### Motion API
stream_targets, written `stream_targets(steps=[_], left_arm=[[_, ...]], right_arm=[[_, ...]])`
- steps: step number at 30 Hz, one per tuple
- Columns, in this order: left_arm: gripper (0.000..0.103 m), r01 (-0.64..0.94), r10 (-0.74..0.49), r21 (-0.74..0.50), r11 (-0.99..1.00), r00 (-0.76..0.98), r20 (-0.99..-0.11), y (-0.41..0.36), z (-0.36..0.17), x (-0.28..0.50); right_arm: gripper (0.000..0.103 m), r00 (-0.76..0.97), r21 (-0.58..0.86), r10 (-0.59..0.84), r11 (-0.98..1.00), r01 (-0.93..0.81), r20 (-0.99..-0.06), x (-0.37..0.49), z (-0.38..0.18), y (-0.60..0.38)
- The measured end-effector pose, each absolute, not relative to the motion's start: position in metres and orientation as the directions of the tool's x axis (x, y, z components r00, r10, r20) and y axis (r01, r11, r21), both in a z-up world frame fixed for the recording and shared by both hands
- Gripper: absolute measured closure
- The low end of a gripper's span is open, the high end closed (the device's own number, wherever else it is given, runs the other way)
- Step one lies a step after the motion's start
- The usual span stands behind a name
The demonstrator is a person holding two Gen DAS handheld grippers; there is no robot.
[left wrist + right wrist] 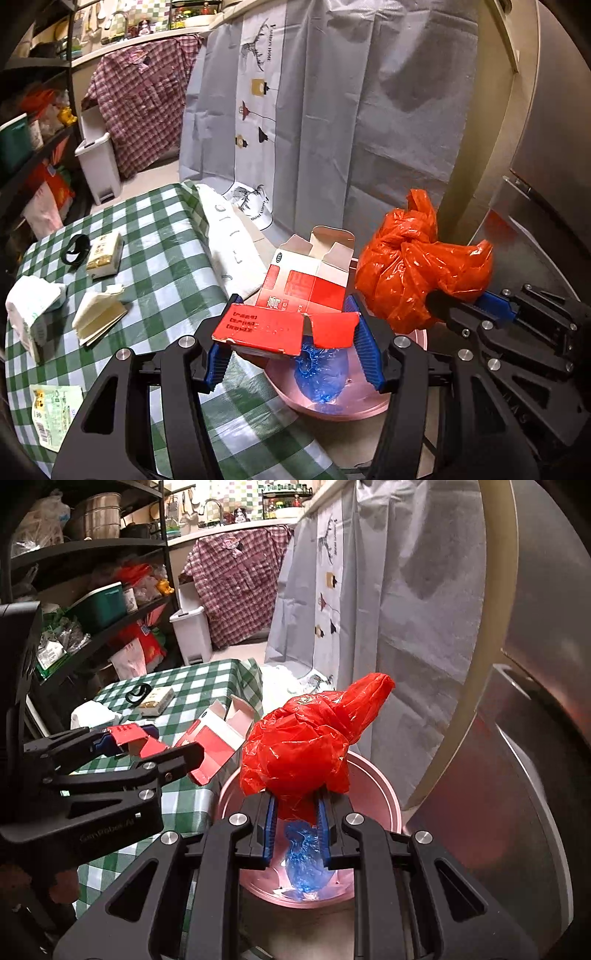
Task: Collect trash
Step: 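Carry both items over the pink bucket and open both grippers, then move both tools back over the table toward the printed wrapper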
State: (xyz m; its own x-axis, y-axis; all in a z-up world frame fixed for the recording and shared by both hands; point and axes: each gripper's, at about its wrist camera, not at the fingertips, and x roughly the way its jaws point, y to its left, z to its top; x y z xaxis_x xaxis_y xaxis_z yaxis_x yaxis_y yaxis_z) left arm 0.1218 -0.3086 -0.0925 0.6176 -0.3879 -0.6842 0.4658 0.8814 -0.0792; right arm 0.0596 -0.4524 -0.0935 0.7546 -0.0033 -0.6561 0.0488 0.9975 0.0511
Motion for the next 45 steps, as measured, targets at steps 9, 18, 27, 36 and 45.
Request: stream_targets(steps=[9, 18, 27, 36, 45], left_arm=[[0.046, 0.489, -0.391, -0.076, 0.869, 0.584, -0.711, -0.322, -0.100, 0.127], [0.014, 0.428, -0.334, -0.064, 0.902, 0.593, -0.733, -0.316, -0.105, 0.138], [0.014, 0.394, -0.304, -0.053, 0.918, 0.612, -0.730, -0.304, -0.101, 0.138], [0.009, 0.309, -0.233, -0.003, 0.951, 0.712, -0.663, -0.231, -0.067, 0.114], [0.008, 0.176, -0.111, 0.046, 0.983, 0.783, -0.613, -0.122, -0.041, 0.089]], right_arm=[[0.083, 0.731, 0.055, -0.027, 0.995, 0.087, -0.682, 0.068, -0.104, -0.462], [0.046, 0.712, 0.086, -0.103, 0.971, 0.224, -0.695, 0.070, -0.108, -0.485], [0.030, 0.727, 0.072, -0.109, 0.974, 0.213, -0.678, 0.069, -0.102, -0.477], [0.013, 0.813, 0.149, -0.054, 0.974, 0.171, -0.579, 0.063, -0.068, -0.452], [0.007, 0.861, 0.140, 0.078, 0.990, -0.008, -0.503, 0.066, -0.039, -0.366]])
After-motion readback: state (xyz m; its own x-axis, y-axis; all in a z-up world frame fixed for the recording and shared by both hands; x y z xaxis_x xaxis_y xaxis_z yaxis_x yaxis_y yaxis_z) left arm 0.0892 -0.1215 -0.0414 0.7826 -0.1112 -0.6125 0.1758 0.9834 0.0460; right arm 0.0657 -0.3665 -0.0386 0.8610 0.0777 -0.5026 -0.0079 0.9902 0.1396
